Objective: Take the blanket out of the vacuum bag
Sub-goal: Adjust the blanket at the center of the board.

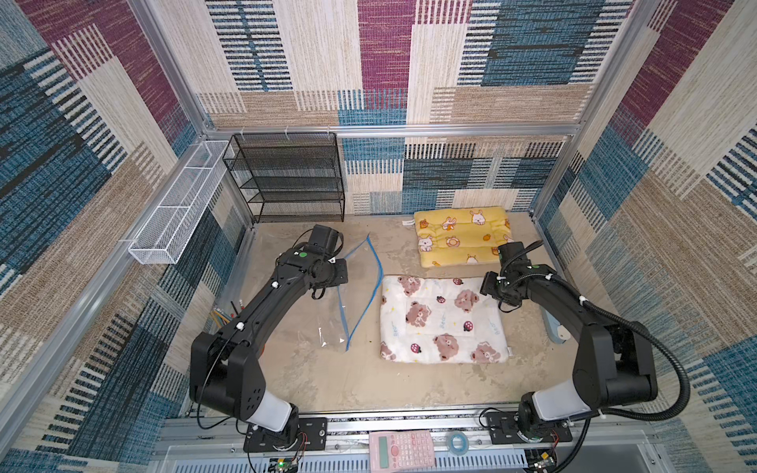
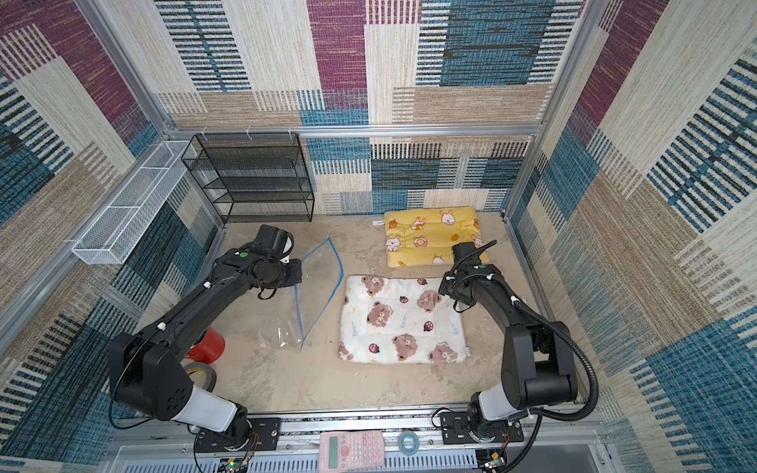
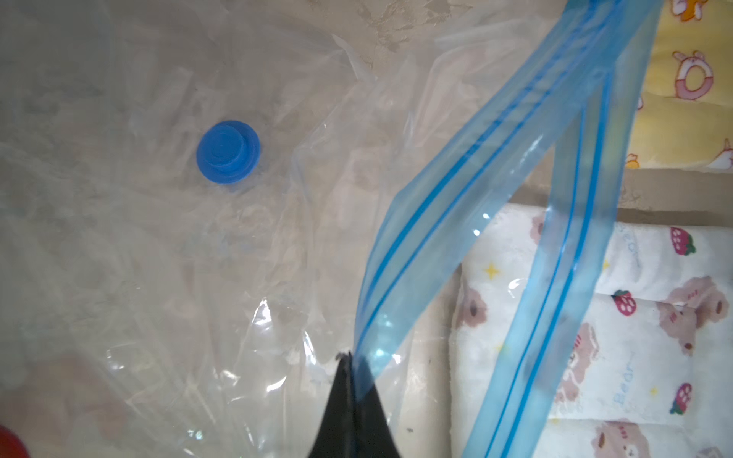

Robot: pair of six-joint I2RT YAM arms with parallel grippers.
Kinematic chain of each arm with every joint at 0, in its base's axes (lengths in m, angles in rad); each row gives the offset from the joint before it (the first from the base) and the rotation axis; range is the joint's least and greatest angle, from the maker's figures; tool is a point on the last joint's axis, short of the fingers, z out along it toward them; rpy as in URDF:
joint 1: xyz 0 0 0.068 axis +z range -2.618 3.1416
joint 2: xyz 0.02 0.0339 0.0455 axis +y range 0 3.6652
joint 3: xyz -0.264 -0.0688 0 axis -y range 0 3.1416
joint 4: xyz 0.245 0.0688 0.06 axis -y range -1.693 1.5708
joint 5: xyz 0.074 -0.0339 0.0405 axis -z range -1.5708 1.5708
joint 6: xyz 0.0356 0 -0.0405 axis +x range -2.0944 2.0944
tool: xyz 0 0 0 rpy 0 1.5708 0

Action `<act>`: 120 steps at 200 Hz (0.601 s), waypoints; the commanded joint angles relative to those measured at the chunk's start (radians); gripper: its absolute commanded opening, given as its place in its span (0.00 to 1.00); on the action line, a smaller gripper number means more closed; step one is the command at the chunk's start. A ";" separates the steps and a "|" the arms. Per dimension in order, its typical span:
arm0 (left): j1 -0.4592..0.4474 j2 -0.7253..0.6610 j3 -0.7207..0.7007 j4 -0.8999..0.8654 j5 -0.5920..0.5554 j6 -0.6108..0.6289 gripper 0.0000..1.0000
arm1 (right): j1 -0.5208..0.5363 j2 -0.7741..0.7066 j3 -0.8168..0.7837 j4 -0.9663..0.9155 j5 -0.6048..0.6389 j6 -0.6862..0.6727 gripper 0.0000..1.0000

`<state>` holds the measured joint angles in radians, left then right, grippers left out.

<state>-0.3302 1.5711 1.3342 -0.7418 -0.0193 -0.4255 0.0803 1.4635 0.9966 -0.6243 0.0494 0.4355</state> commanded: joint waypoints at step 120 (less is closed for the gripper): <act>-0.051 -0.323 -0.669 0.956 -0.576 0.263 0.99 | -0.001 -0.737 -0.949 1.364 0.194 -0.391 0.99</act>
<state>-0.3767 1.3468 0.8772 -0.2733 -0.4332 -0.4084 0.0784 0.6876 0.1234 0.3233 0.2283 0.1238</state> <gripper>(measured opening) 0.993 0.985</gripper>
